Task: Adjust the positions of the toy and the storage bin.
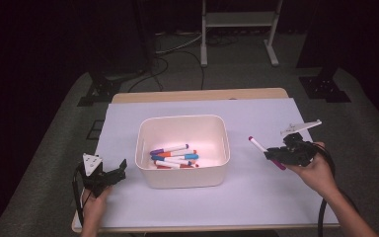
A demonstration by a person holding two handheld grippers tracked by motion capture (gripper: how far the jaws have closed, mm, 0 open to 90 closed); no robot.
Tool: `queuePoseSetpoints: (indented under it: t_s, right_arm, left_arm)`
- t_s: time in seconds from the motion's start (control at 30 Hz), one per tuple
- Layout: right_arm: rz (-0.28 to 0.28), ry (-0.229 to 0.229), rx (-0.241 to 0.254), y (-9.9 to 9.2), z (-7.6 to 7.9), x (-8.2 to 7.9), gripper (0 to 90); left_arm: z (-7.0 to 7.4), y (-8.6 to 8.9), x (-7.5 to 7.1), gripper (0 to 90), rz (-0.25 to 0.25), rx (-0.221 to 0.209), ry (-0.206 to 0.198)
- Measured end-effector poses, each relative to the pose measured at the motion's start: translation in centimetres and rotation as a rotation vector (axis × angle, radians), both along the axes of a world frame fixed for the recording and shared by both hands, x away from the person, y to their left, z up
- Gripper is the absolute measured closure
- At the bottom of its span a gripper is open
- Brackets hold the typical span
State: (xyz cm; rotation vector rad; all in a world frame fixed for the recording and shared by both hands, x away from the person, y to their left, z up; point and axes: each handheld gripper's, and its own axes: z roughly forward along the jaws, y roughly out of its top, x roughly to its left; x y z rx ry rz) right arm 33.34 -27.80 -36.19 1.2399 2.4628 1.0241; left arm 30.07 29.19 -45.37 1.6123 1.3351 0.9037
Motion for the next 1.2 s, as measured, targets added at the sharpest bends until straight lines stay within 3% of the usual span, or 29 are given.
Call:
queuePoseSetpoints:
  t_s: [0.47,0.7,0.93,1.07,1.1,1.2]
  right_arm:
    - [0.163,-0.047,0.064,3.7,6.5,-0.9,75.7]
    - [0.265,-0.079,0.074,7.1,9.5,-0.9,75.8]
    - [0.382,-0.085,0.081,11.6,10.5,-0.4,75.8]
    - [0.426,-0.077,0.085,13.6,10.3,-0.2,75.8]
    - [0.47,-0.071,0.086,15.4,9.9,0.2,75.8]
    - [0.505,-0.061,0.089,17.2,9.5,0.6,75.8]
  left_arm:
    - [0.0,0.0,0.0,0.0,-0.003,0.004,-0.001]
    - [0.0,0.0,0.0,0.0,-0.005,0.005,-0.002]
    - [0.0,0.0,0.0,0.0,-0.006,0.003,-0.002]
    - [0.0,-0.1,0.0,0.0,-0.012,0.006,-0.005]
    - [0.0,-0.1,0.0,0.0,-0.013,0.006,-0.004]
    - [0.0,-0.1,0.0,0.0,-0.011,0.003,-0.005]
